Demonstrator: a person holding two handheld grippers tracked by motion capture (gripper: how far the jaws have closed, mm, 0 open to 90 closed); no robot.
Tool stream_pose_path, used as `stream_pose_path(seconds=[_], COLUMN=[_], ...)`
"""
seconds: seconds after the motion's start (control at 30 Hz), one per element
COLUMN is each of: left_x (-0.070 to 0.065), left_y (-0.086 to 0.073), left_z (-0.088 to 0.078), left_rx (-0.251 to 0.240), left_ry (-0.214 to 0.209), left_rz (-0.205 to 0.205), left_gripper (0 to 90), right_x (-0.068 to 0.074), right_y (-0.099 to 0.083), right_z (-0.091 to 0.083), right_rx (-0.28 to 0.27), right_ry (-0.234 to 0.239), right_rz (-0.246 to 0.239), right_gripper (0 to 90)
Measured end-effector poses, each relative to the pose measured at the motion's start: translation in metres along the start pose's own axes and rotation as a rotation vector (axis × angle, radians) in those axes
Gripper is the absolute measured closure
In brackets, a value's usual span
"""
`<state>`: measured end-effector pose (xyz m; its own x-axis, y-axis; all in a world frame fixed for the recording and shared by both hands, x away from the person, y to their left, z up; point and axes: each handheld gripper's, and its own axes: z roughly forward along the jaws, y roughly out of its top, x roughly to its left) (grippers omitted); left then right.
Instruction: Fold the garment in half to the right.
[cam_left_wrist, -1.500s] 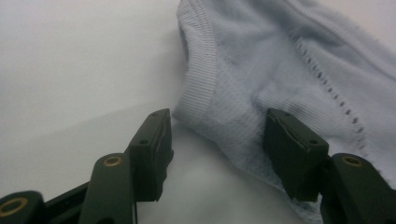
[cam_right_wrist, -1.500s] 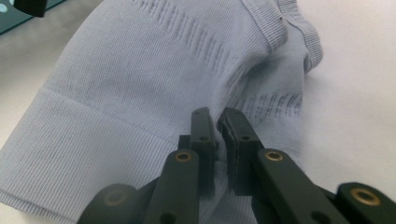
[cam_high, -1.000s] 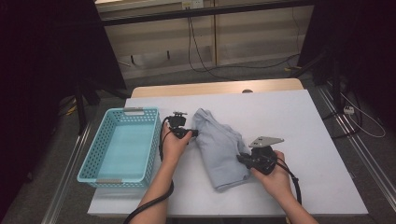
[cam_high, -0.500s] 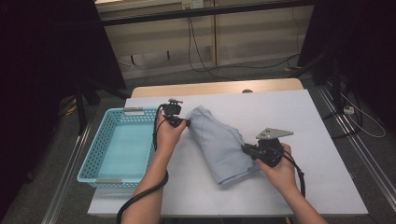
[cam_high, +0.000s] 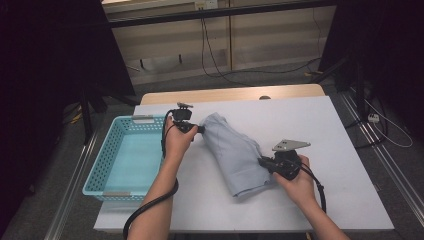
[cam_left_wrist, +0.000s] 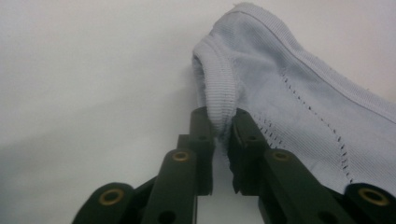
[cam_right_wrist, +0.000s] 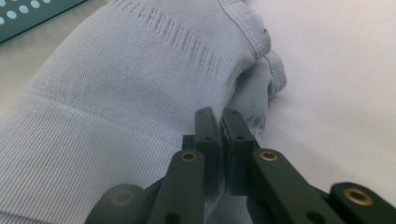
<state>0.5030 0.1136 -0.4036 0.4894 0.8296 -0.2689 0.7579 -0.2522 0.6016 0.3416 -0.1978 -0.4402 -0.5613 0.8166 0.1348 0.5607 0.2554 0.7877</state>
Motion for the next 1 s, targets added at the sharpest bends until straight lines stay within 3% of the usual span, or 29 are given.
stream_pose_path(seconds=[0.1, 0.23, 0.4, 0.6, 0.83, 1.0], left_x=[-0.003, -0.006, -0.01, -0.019, -0.03, -0.039], left_y=[-0.002, -0.008, -0.016, -0.03, -0.042, -0.049], left_z=[-0.003, -0.006, -0.01, -0.017, -0.026, -0.032], left_rx=[0.003, -0.004, -0.013, -0.016, -0.015, -0.021], left_ry=[0.001, 0.0, 0.014, -0.007, -0.029, -0.047], left_rz=[-0.001, 0.008, 0.039, 0.068, 0.09, 0.099], left_gripper=[69.1, 48.4, 31.8, 26.0, 21.6, 20.2], right_x=[0.001, 0.002, 0.001, 0.0, -0.005, -0.004], right_y=[-0.001, -0.002, -0.004, -0.004, -0.007, -0.009], right_z=[0.0, -0.004, -0.009, -0.018, -0.028, -0.033], right_rx=[0.005, -0.002, -0.017, -0.046, -0.076, -0.09], right_ry=[0.007, 0.004, 0.0, 0.011, 0.026, 0.027], right_rz=[-0.028, -0.035, -0.029, -0.022, -0.008, -0.024], right_gripper=[79.5, 73.5, 63.6, 56.0, 39.9, 28.0])
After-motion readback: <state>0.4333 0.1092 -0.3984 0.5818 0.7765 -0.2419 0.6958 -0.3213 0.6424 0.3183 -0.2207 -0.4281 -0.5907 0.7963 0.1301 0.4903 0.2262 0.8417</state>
